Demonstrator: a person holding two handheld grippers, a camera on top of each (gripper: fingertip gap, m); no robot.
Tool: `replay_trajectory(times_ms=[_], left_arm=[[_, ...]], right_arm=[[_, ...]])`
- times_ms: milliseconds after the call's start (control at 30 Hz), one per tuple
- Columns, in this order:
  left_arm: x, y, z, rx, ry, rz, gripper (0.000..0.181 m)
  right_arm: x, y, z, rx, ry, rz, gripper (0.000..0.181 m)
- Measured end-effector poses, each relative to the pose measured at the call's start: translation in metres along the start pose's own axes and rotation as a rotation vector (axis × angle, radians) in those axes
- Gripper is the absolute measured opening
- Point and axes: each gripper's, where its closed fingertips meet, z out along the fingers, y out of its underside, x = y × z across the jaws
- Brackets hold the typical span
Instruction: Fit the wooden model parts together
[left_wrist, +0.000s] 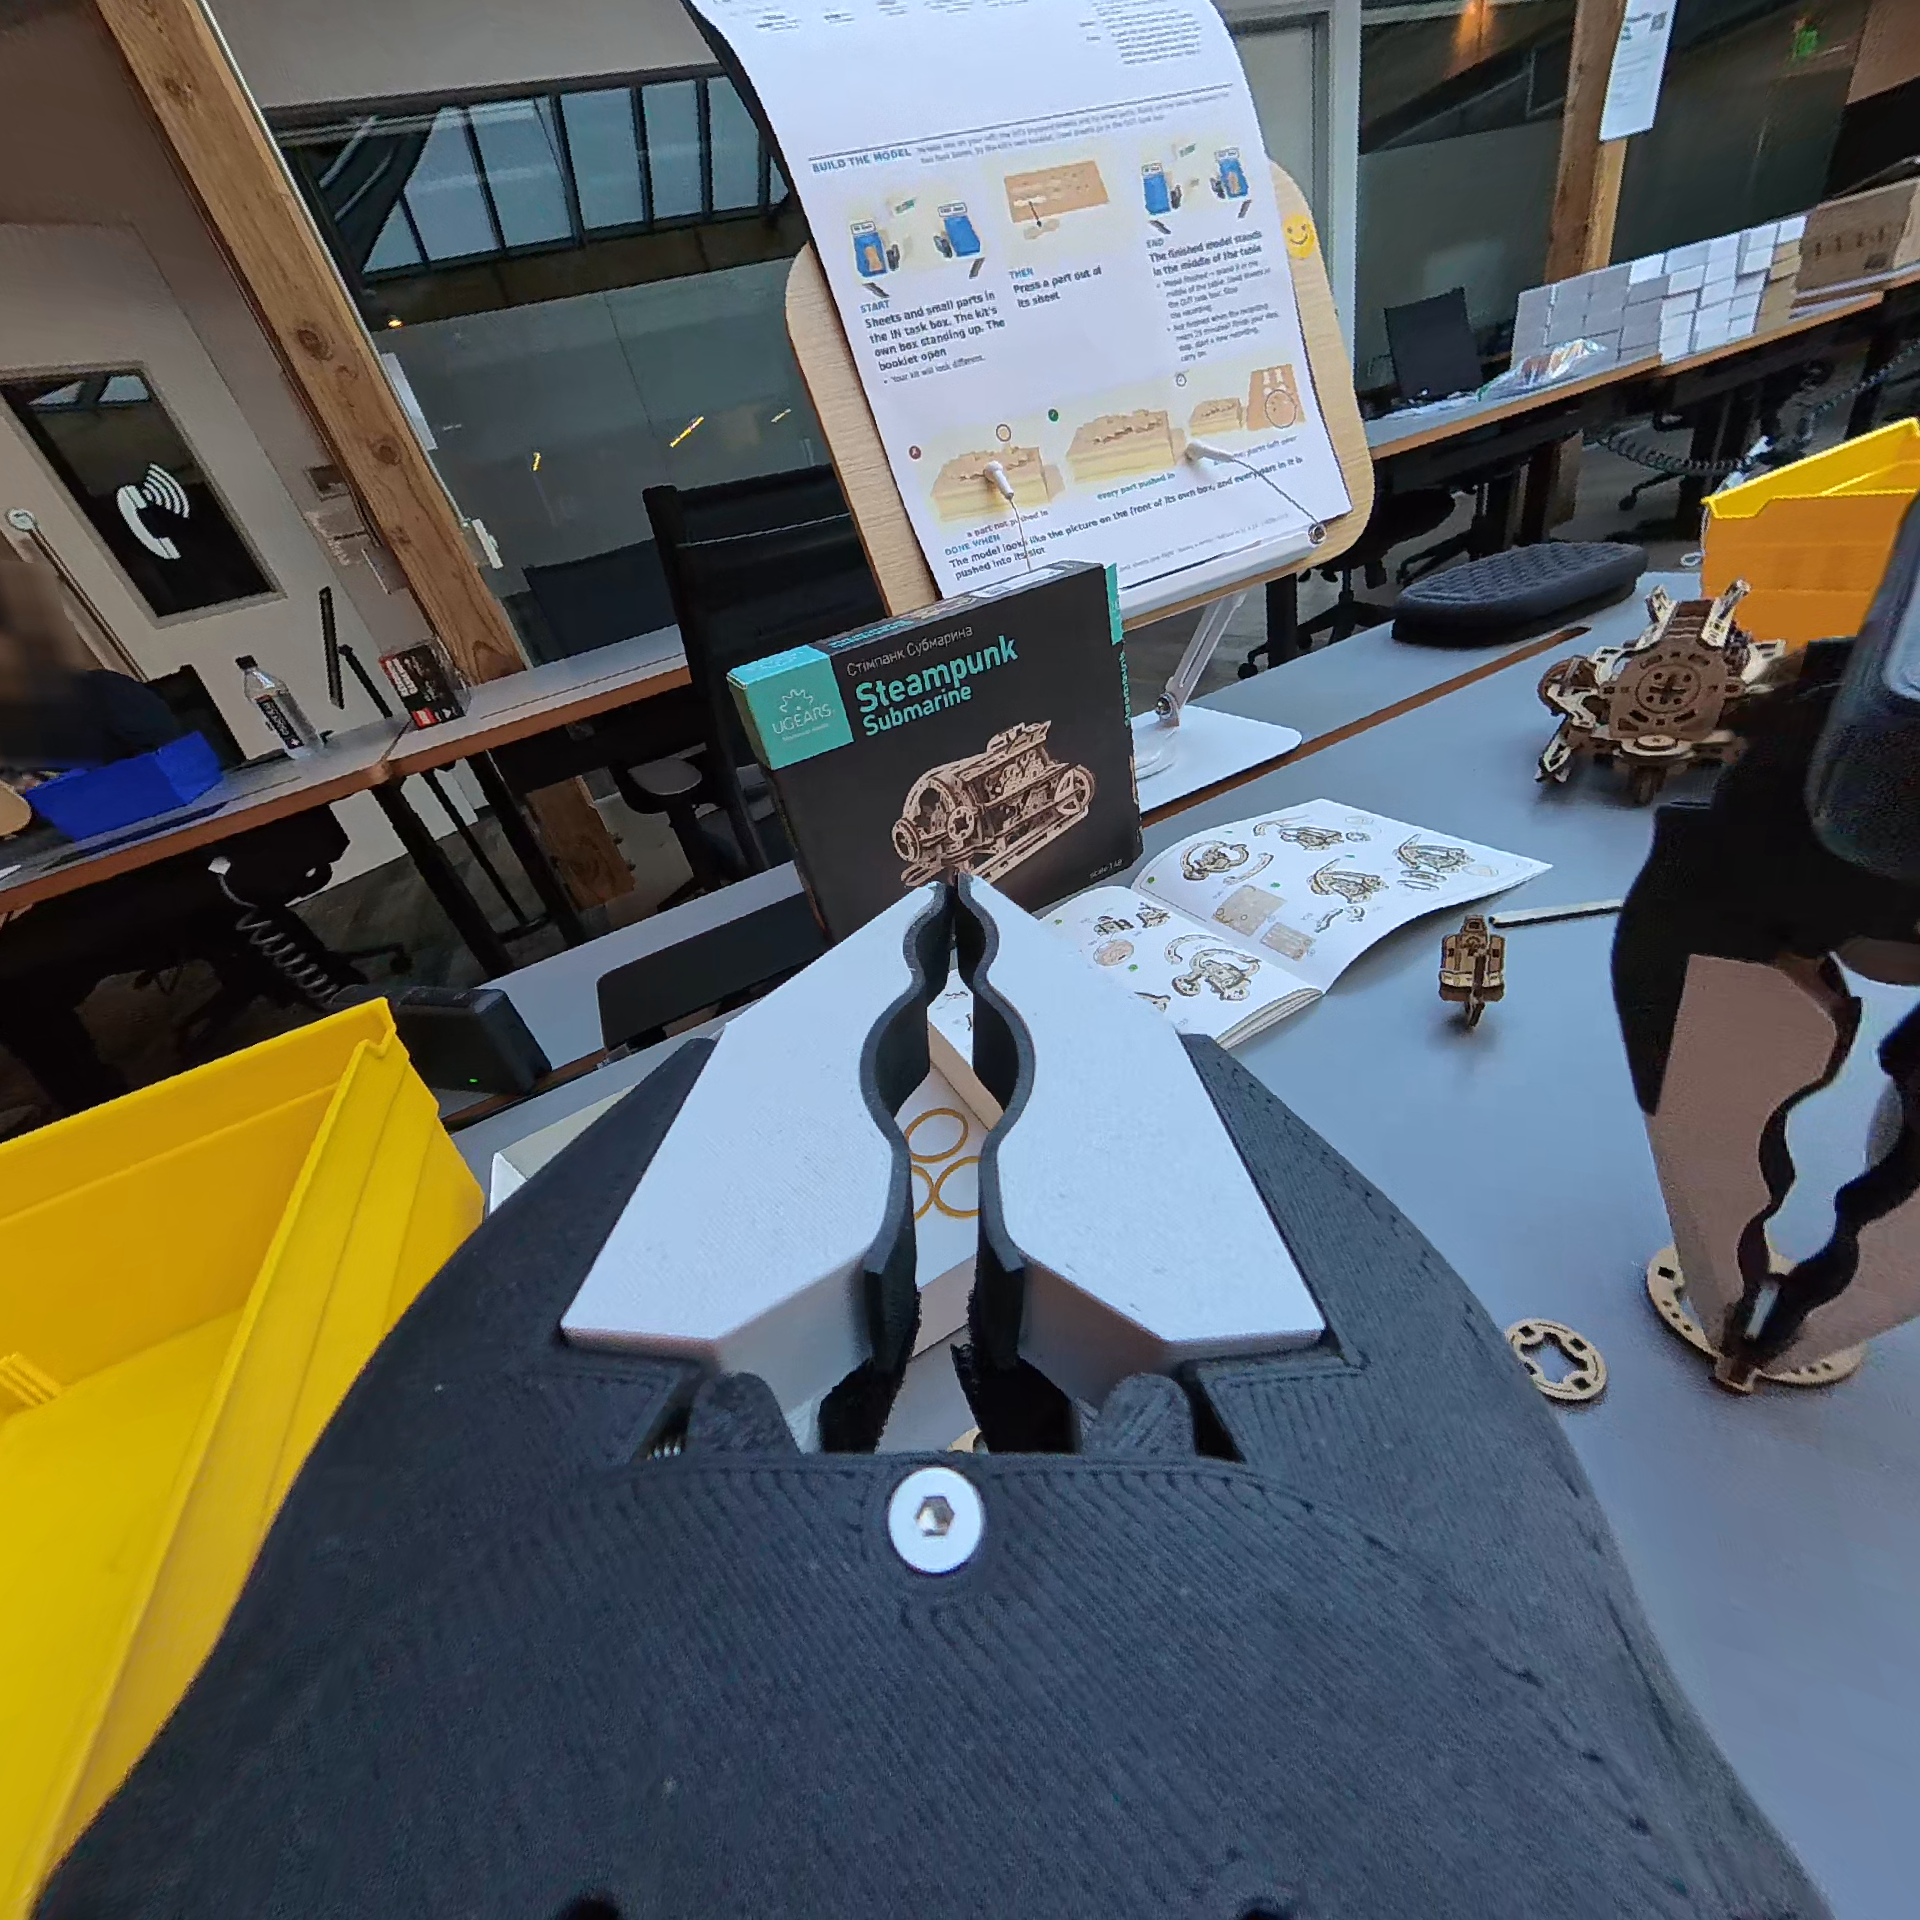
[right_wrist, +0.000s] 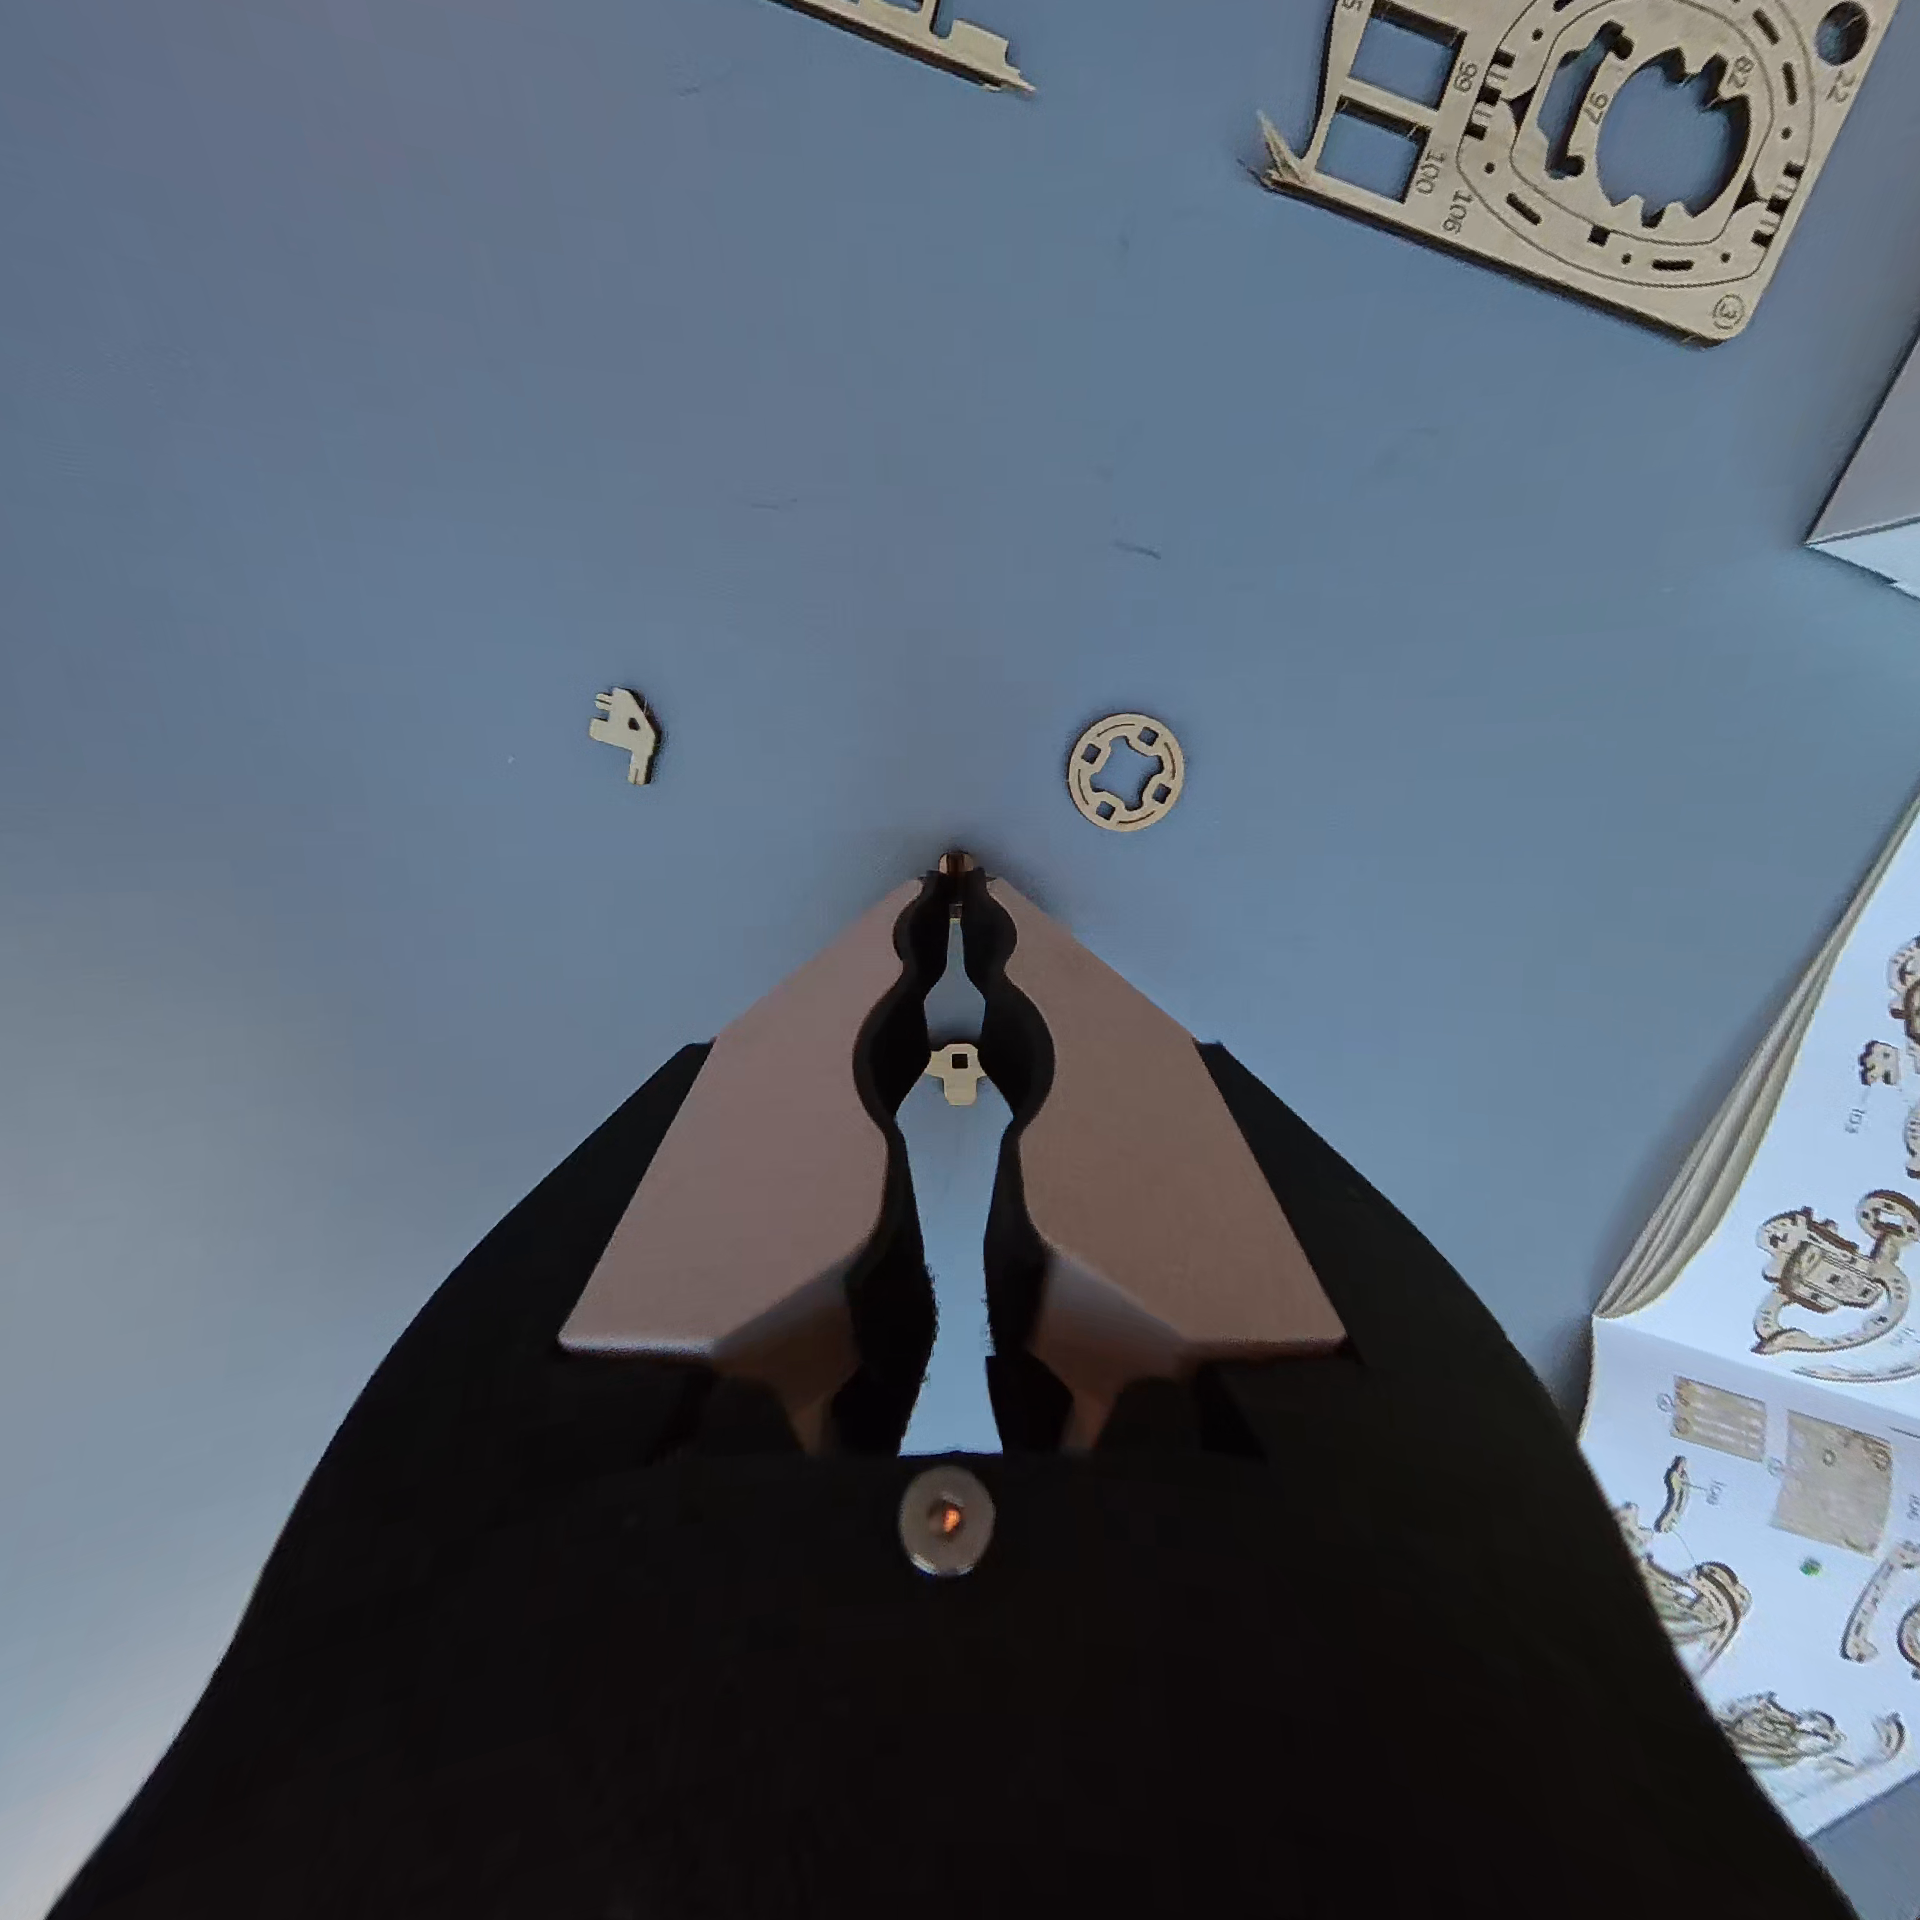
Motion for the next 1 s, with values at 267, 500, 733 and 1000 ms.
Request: replay_trajectory(times_ms=[267, 500, 733, 1000], left_arm=[[-0.005, -0.002, -0.002, 0.014, -0.003, -0.033, 0.000], [-0.003, -0.004, -0.003, 0.015, 0.001, -0.022, 0.000], [-0.004, -0.002, -0.002, 0.007, 0.000, -0.024, 0.000], [-0.007, -0.002, -0.002, 0.009, -0.004, -0.031, 0.000]], right_arm=[[-0.001, 0.000, 0.000, 0.021, 0.136, -0.070, 0.002], [0.000, 0.002, 0.000, 0.030, 0.182, -0.019, 0.003], [-0.006, 0.011, -0.008, -0.130, 0.114, -0.033, 0.017], [-0.006, 0.005, -0.002, -0.128, 0.071, -0.048, 0.002]])
